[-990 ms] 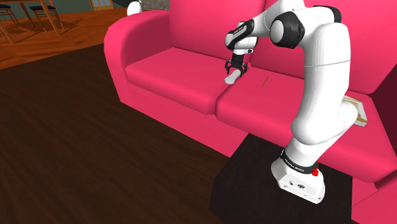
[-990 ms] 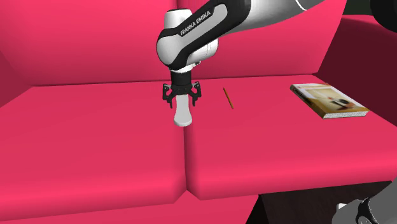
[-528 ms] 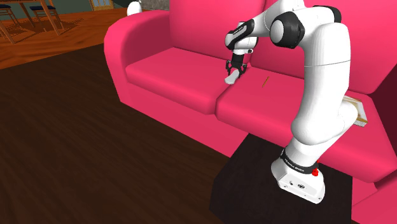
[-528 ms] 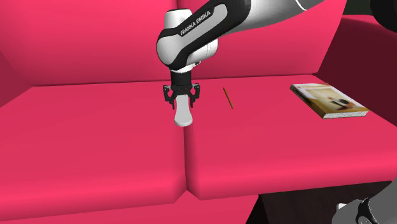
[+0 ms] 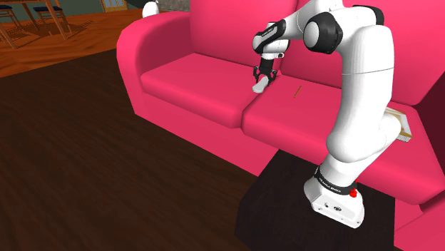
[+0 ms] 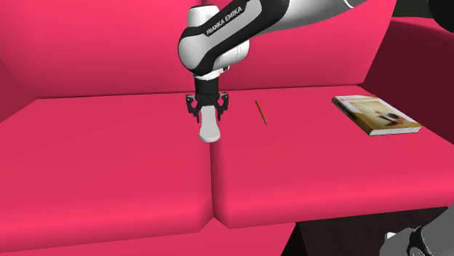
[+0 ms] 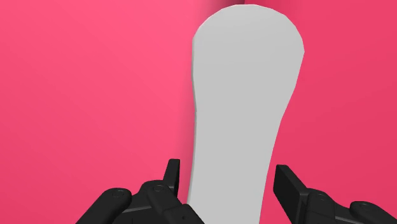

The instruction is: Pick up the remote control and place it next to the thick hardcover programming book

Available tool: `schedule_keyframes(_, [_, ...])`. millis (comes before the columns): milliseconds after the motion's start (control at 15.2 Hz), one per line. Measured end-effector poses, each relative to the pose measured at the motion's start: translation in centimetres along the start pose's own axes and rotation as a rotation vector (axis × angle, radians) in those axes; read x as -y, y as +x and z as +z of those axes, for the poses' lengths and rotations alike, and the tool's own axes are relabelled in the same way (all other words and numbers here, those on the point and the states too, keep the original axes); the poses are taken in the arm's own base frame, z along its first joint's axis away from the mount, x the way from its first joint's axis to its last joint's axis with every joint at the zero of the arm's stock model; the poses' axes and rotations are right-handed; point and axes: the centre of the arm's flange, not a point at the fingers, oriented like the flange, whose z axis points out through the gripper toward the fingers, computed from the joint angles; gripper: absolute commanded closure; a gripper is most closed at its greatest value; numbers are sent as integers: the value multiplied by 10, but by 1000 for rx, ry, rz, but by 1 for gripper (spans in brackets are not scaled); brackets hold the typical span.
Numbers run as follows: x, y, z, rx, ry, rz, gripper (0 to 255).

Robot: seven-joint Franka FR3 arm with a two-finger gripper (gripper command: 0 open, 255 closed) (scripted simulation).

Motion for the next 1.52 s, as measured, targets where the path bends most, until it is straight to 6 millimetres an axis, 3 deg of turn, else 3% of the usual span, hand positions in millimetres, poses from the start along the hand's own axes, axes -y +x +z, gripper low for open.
schedule_keyframes(1122, [1,-1,-88,0,0,0,255])
schedule_keyframes(1254, [-14,-6,-90,0,0,0,255])
schedule_keyframes(1518, [-60,-27,-94,0,-1,1,255])
